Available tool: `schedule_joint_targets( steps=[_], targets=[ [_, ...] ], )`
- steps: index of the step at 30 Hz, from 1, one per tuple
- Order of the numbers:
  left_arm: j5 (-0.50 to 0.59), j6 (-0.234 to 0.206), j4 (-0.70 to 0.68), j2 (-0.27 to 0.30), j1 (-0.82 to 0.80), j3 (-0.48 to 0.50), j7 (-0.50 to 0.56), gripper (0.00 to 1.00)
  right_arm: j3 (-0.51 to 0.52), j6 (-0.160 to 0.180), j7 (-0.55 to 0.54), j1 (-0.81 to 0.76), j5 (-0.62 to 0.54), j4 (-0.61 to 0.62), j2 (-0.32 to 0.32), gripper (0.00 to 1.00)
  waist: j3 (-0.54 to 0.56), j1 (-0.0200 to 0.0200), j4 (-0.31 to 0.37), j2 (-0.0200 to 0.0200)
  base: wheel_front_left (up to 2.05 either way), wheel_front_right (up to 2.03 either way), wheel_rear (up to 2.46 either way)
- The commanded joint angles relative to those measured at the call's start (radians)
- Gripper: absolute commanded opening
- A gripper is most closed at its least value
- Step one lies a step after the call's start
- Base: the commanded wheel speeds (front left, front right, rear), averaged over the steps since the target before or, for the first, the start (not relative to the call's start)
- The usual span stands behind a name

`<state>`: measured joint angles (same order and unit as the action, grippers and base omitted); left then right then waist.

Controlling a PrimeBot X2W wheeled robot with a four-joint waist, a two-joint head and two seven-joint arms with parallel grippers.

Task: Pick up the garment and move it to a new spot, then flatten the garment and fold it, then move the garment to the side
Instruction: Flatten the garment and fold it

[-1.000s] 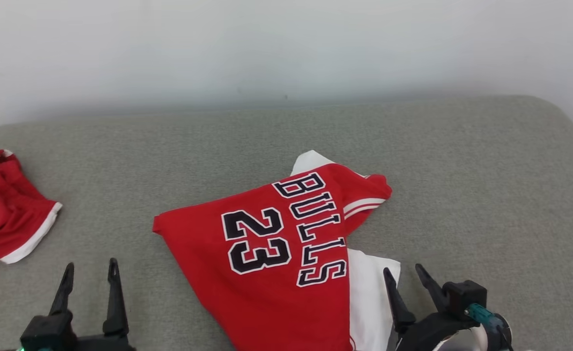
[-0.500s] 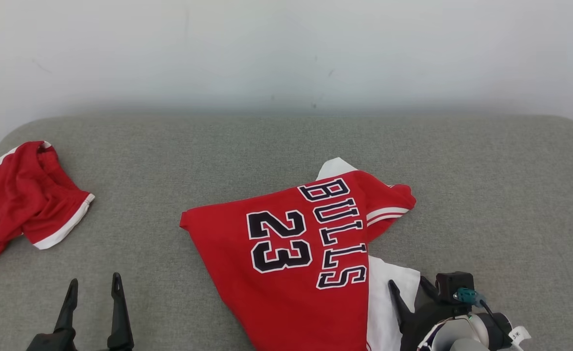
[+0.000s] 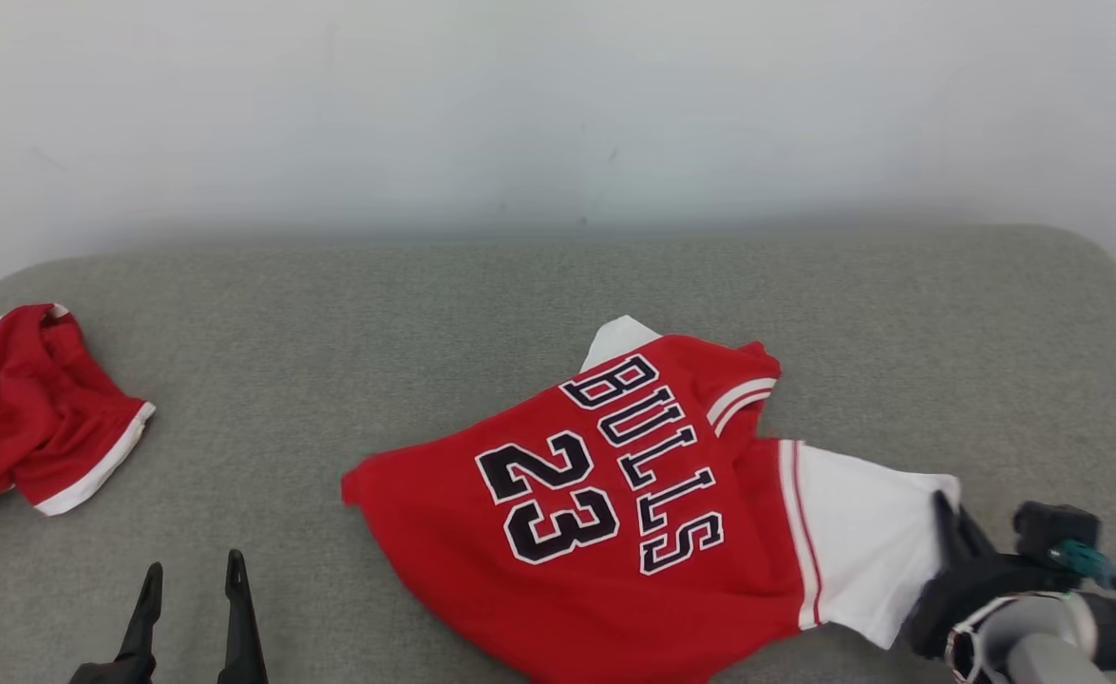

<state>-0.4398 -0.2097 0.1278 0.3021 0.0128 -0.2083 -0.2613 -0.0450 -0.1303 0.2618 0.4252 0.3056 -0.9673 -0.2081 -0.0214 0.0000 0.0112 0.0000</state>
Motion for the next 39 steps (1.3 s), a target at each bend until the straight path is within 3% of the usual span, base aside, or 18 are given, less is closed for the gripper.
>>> schedule_joint_targets(
  steps=[1,5,10,18,19,20,30,34,39],
  targets=[
    [0.004,0.007,0.007,-0.008,0.006,0.007,-0.004,1.00,0.037,-0.001,0.005,-0.043,-0.003,0.044,-0.024,0.00,-0.001,0.0000,0.020,0.0000,0.00,0.00,0.00],
    [0.010,0.021,0.018,-0.019,0.002,0.014,-0.004,1.00,0.110,-0.001,0.004,-0.124,-0.009,0.117,-0.025,0.00,-0.004,0.0000,0.034,0.0000,0.00,0.00,0.00],
    [0.024,0.041,0.039,-0.036,-0.009,0.026,-0.004,1.00,0.222,-0.001,-0.002,-0.269,-0.015,0.207,0.028,0.00,-0.006,0.0000,0.037,0.0000,0.00,0.00,0.00],
    [0.045,0.068,0.069,-0.063,-0.022,0.042,-0.004,1.00,0.347,-0.001,-0.117,-0.397,-0.094,0.374,0.103,0.02,-0.015,0.0000,0.035,0.0000,0.00,0.00,0.00],
    [0.048,0.073,0.071,-0.065,-0.026,0.045,-0.004,1.00,0.360,-0.001,-0.114,-0.400,-0.119,0.405,0.108,0.96,-0.017,0.0000,0.034,0.0000,0.00,0.00,0.00],
    [0.049,0.076,0.074,-0.068,-0.028,0.047,-0.004,1.00,0.371,-0.001,-0.111,-0.402,-0.137,0.438,0.116,1.00,-0.019,0.0000,0.033,0.0000,0.00,0.00,0.00],
    [0.069,0.103,0.101,-0.096,-0.035,0.059,-0.004,1.00,0.338,-0.001,-0.056,-0.400,-0.229,0.732,0.156,1.00,-0.020,0.0000,0.020,0.0000,0.00,0.00,0.00],
    [0.078,0.110,0.103,-0.105,-0.041,0.063,-0.004,1.00,0.245,-0.001,-0.098,-0.372,-0.240,0.730,0.157,1.00,-0.018,0.0000,0.013,0.0000,0.00,0.00,0.00],
    [0.085,0.120,0.113,-0.118,-0.046,0.061,-0.004,1.00,0.115,-0.001,-0.138,-0.303,-0.244,0.641,0.129,1.00,-0.013,0.0000,-0.006,0.0000,0.00,0.00,0.00]
  ],
)
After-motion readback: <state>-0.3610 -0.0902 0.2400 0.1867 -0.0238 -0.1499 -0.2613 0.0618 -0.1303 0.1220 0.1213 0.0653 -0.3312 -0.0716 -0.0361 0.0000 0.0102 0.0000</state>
